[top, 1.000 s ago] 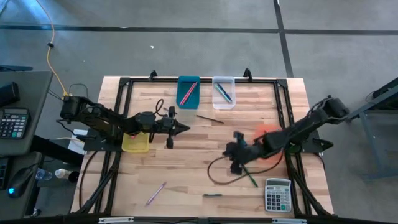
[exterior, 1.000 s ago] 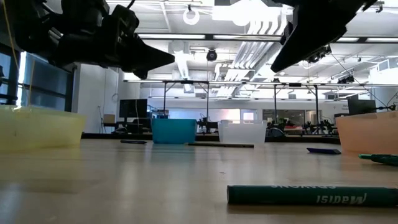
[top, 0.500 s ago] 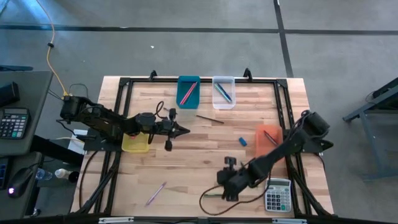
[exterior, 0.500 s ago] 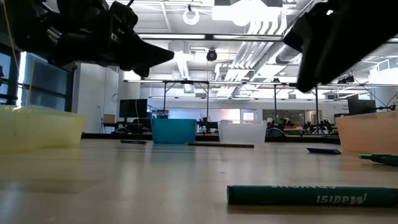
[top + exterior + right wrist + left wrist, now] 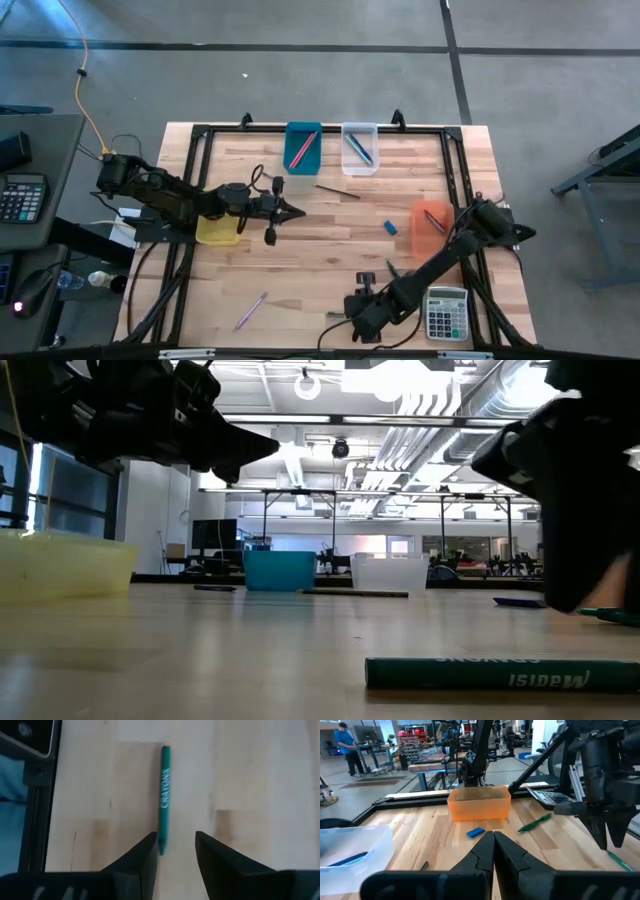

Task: Sort crayons/erasers/pens/pencils in bins
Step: Put the green crayon into the orange bin

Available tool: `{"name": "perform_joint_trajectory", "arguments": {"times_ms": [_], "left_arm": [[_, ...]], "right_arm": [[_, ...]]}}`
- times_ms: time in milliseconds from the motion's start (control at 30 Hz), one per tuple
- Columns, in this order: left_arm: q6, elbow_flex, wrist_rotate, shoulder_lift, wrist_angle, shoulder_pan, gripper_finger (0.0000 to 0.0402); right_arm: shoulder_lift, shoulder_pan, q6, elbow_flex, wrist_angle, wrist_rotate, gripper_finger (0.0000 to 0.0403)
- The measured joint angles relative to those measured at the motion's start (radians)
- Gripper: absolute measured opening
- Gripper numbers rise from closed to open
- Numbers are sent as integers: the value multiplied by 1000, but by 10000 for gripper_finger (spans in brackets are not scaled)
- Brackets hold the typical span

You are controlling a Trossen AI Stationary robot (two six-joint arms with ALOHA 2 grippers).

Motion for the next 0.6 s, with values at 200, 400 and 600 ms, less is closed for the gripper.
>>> {"name": "perform_joint_trajectory", "arguments": {"times_ms": [200,400,600], "left_arm": [[-1,0,-2,0,0,0,0],[-1,0,-11,0,0,0,0],[-1,0,-11,0,-1,0,0]], "right_arm": [[10,0,-13,6,0,-42,126],[10,0,-25,0,25,-37,126],[18,0,-26,-1,39,-30,126]]}}
